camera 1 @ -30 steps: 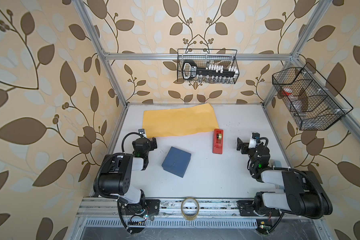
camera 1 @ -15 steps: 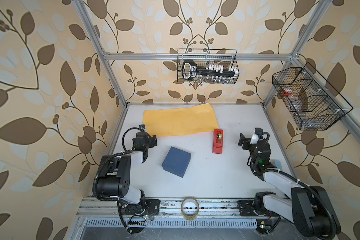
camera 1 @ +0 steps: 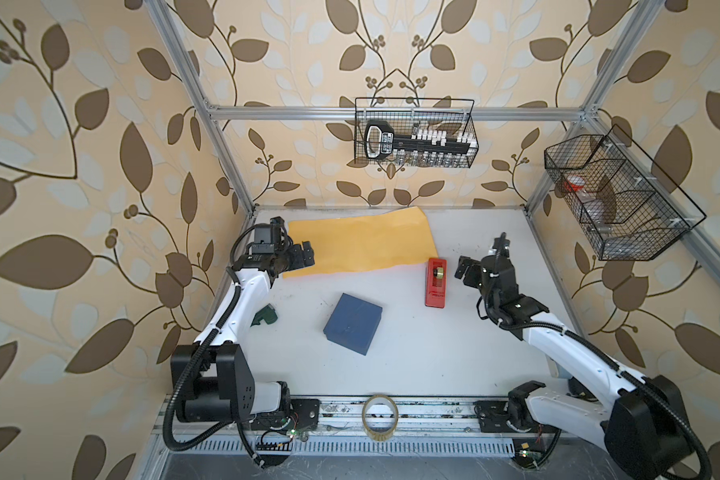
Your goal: Wrap the gift box in paper
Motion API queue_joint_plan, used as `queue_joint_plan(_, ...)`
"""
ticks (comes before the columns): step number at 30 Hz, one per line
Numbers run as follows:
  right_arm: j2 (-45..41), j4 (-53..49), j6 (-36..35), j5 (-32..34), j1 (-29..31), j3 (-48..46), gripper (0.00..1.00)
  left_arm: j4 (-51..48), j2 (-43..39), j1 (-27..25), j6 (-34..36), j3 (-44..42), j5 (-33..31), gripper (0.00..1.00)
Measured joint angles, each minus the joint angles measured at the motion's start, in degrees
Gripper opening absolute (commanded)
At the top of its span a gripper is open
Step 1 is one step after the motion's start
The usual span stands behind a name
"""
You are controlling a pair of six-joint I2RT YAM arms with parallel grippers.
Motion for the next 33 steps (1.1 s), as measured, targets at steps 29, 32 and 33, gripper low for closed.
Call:
queue_joint_plan(29,30.3,-2.8,7.4,3.8,12.3,7.4,0.60,-3.4,-0.9,1.2,1.5,0.1,2.1,0.99)
queue_joint_plan(32,30.3,-1.6,7.3,2.6,10.3,7.4,0.54,-3.4,-0.9,0.8,1.9,0.2,1.8,0.99)
queue_joint_plan(33,30.3,-1.1,7.1,2.3,9.5,7.4,0.54,-3.5,-0.9,0.7,2.0,0.2,1.5,0.99)
